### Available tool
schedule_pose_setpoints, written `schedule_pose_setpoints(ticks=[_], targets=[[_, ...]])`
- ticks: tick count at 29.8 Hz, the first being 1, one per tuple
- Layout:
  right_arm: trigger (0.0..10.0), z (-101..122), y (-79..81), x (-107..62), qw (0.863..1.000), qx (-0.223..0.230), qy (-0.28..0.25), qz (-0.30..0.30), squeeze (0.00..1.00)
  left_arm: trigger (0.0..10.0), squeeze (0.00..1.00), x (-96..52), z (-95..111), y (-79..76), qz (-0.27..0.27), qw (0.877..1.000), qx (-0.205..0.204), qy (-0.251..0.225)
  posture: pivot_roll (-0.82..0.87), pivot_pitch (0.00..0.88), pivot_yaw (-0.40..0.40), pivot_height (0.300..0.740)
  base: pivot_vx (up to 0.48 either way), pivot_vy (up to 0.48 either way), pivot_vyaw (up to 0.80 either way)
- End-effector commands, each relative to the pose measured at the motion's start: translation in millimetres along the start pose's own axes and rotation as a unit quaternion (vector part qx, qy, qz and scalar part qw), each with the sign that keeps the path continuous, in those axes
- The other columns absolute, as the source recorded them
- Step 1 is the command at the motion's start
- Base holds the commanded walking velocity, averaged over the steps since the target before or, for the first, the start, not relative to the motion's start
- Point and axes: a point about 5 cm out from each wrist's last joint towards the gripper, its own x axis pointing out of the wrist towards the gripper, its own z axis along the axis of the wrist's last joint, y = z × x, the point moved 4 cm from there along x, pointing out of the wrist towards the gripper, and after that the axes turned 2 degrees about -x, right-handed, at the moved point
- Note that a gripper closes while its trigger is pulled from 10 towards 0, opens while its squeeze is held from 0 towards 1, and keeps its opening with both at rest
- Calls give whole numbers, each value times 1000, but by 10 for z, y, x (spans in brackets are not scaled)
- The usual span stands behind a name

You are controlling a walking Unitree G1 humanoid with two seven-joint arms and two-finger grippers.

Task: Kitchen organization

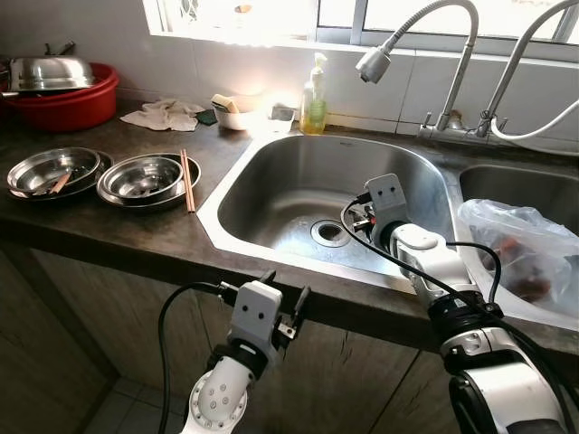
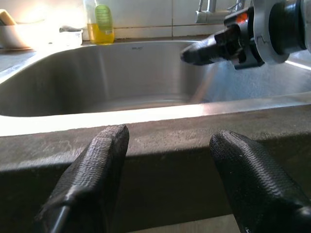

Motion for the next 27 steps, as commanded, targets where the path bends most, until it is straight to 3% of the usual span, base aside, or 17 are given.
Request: schedule_pose_setpoints(ticks=[1,8,9,10,14,18,23,24,25,27], targets=[[10000,68,-13,-9,1000,7,-18,-2,1000,10000,0,-4,20,12,5,1000,5,1,133,0,-76,740,0,0,0],[10000,111,-34,-62,999,19,-42,-8,1000,10000,0,22,25,8,1,1000,5,-1,124,0,-67,740,0,0,0],[10000,184,-47,-99,997,24,-65,-15,384,10000,0,29,22,5,0,1000,5,-1,116,0,-62,740,0,0,0],[10000,215,-49,-120,997,31,-76,-16,0,10000,0,33,22,4,1,1000,5,-1,116,0,-62,740,0,0,0],[10000,347,-61,-231,990,48,-131,-27,0,10000,0,45,22,9,1,1000,5,-1,109,0,-56,740,0,0,0],[10000,483,-44,-525,976,38,-212,-38,0,10000,0,56,37,21,3,1000,7,-2,104,0,-47,740,0,0,0],[10000,473,-3,-725,970,40,-235,-50,0,10000,0,55,30,40,4,1000,8,0,93,0,-28,740,0,0,0],[10000,428,67,-885,967,49,-246,-54,0,10000,0,54,29,49,4,1000,7,2,88,0,-28,740,0,0,0],[10000,428,67,-885,967,49,-246,-54,0,10000,0,54,29,49,4,1000,7,2,88,0,-28,740,0,0,0],[10000,358,145,-1038,964,57,-253,-55,0,10000,0,55,38,66,7,1000,12,1,83,0,-21,740,0,0,0]])
